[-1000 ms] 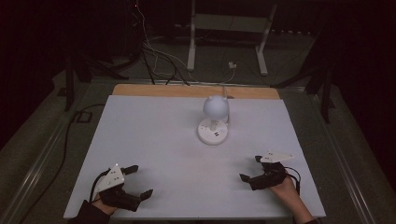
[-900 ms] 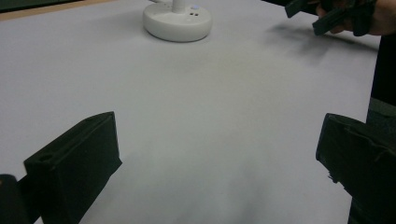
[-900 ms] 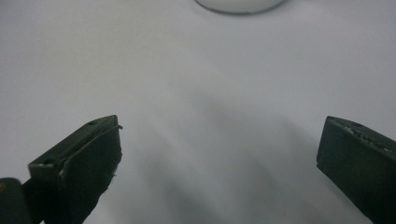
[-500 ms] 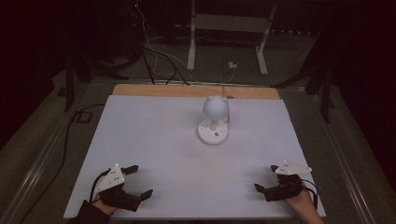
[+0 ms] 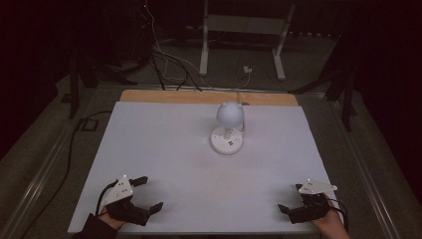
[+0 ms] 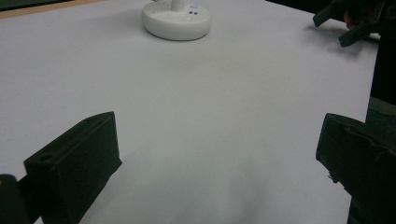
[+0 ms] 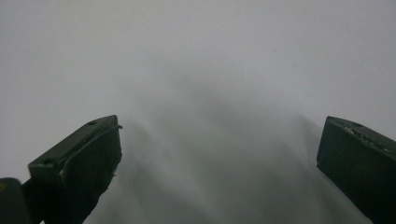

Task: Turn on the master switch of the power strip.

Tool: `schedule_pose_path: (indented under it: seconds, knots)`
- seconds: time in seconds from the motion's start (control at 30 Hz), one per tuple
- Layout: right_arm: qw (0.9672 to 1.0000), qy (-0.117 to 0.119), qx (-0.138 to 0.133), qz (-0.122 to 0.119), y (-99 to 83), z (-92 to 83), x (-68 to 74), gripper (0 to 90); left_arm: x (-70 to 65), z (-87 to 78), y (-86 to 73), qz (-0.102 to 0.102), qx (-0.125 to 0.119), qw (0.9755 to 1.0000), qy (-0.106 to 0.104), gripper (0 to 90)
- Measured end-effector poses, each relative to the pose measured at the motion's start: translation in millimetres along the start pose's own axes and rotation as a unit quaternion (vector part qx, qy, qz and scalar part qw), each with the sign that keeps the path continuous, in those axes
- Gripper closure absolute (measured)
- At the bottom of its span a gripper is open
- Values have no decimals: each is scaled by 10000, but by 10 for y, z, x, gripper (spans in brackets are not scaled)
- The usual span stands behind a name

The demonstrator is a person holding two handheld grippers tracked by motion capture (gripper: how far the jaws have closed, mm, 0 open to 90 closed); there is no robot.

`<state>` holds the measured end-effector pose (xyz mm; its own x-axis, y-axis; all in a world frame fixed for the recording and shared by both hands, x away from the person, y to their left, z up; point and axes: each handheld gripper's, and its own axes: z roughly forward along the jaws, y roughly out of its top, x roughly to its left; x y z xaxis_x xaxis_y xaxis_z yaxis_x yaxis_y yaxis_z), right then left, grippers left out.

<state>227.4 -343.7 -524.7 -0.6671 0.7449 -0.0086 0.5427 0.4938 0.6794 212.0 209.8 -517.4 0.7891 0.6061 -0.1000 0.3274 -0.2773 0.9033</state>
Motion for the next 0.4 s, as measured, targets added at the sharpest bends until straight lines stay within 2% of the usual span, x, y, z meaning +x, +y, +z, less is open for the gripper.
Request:
schedule_pose_path:
  seconds: [0.4]
  knots:
    - [10000, -24, -23, -15, 15, -10, -3, 0, 1, -1, 1, 5, 11, 10000, 18, 1]
